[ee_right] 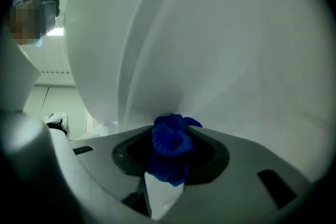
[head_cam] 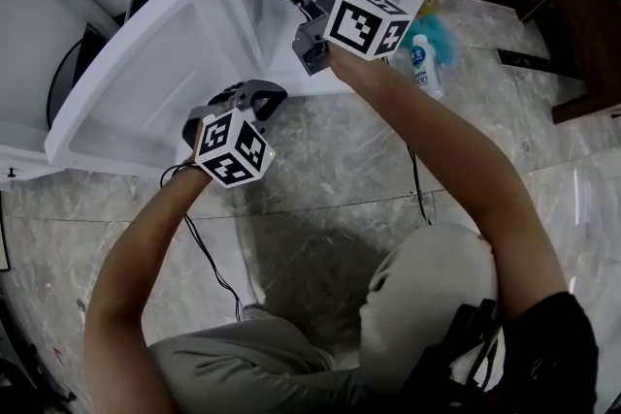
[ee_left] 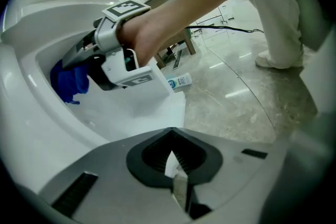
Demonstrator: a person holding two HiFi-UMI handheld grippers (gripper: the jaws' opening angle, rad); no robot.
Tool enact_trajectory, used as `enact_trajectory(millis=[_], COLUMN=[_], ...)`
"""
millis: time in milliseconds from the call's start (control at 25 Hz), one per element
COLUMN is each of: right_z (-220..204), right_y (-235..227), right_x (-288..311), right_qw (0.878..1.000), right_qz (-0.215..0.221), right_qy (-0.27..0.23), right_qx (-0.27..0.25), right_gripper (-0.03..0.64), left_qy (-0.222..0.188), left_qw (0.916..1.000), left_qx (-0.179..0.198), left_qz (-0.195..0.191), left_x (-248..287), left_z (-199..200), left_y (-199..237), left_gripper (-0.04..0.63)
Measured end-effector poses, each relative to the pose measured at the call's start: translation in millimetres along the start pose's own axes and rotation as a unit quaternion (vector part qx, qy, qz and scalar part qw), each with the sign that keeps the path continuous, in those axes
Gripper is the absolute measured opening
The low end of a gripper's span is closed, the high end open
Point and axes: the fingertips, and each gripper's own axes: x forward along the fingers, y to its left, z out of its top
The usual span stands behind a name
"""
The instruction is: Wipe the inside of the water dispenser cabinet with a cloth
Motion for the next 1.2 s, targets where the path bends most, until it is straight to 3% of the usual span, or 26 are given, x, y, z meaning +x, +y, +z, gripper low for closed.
enact_trajectory(millis=[280,640,1040,1200], right_z=[0.4,8.5,-4.2,-0.5], right_y=[-7.0,-36.2,-8.8,-18.9], right_x=[30.2,56.1,31.0,39.4], right_qw=[0.998,0.994,0.995,0.994], right_qz=[-0.032,-0.068,-0.042,-0.062], right_qy=[-0.05,-0.08,-0.072,-0.067], right_qx=[-0.024,-0.039,-0.049,-0.054], right_gripper=[0.124,0.123,0.123,0.123], left_qy=[0.019,0.018,0.024,0.026], left_qw=[0.9996,0.999,0.9987,0.9986], left_qx=[-0.018,-0.032,-0.026,-0.024], left_qz=[-0.014,-0.025,-0.036,-0.039], left_x=[-9.2,-14.4,-11.2,-9.8], left_z=[-29.6,-38.6,-44.6,-44.4], left_y=[-14.9,-22.6,-30.4,-32.3], left_gripper=[0.005,0.005,0.005,0.005])
